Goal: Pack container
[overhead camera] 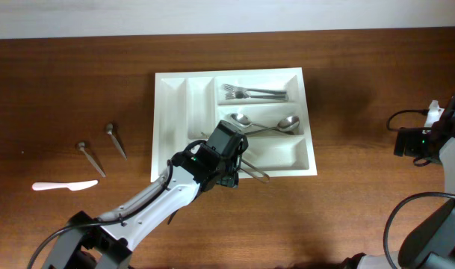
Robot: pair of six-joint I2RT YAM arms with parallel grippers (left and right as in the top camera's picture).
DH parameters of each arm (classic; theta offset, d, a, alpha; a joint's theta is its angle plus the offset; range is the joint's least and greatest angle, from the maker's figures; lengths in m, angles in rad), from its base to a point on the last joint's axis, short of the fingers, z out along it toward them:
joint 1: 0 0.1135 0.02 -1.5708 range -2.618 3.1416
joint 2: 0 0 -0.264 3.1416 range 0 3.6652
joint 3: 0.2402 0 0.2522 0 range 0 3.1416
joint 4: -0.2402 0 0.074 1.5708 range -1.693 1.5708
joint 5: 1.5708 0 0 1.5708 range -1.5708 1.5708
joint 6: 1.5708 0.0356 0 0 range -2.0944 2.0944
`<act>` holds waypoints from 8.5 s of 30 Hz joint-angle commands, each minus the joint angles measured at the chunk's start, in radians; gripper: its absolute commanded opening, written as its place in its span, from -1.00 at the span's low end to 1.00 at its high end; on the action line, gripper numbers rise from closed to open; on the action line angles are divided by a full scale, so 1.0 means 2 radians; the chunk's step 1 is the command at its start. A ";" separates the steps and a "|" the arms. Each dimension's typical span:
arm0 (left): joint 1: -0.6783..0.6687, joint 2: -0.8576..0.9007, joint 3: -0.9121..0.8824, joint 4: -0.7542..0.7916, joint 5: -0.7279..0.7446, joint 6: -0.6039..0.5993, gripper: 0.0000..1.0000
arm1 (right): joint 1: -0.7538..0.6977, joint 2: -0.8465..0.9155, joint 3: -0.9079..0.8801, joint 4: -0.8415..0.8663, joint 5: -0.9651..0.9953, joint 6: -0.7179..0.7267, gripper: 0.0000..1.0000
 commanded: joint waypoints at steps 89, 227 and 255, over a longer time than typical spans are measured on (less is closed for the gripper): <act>0.028 -0.036 0.010 -0.089 0.152 0.742 -0.96 | 0.000 -0.001 -0.002 0.001 0.004 0.006 0.98; 0.472 0.046 0.305 -0.422 -0.052 0.664 0.98 | 0.000 -0.001 -0.002 0.001 0.004 0.006 0.98; 0.530 0.161 0.201 -0.275 -0.050 0.686 0.99 | 0.000 -0.001 -0.002 0.001 0.004 0.006 0.98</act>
